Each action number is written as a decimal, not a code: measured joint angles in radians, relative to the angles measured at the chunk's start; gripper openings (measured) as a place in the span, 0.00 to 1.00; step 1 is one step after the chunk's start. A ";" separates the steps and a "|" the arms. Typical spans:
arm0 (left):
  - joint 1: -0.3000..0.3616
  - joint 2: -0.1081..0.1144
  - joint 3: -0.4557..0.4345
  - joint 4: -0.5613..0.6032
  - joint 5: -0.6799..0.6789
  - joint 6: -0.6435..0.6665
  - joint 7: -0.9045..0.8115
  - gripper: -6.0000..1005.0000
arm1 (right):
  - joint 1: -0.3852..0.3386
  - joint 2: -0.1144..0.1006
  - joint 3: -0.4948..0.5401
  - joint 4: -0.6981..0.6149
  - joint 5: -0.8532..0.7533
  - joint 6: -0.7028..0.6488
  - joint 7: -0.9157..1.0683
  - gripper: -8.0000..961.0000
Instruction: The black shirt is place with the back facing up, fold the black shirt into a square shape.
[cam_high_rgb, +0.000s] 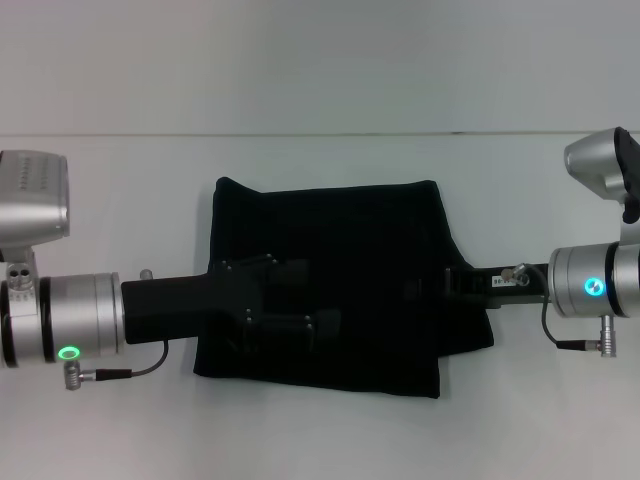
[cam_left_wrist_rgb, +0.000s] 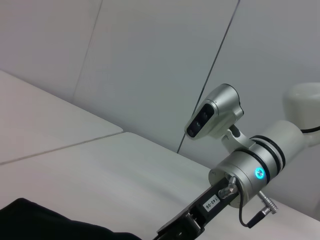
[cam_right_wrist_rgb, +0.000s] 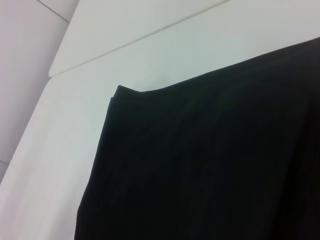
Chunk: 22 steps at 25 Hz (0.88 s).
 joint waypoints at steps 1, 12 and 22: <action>0.000 -0.001 0.000 -0.001 0.000 -0.003 0.001 0.94 | 0.000 0.001 0.000 0.000 0.000 0.003 -0.001 0.32; 0.002 -0.002 0.001 -0.001 0.000 -0.008 -0.003 0.94 | -0.001 0.006 0.020 -0.014 0.012 0.004 -0.060 0.05; 0.001 0.001 -0.043 0.000 -0.009 0.017 -0.012 0.94 | 0.005 -0.006 0.027 -0.142 0.046 -0.099 -0.053 0.08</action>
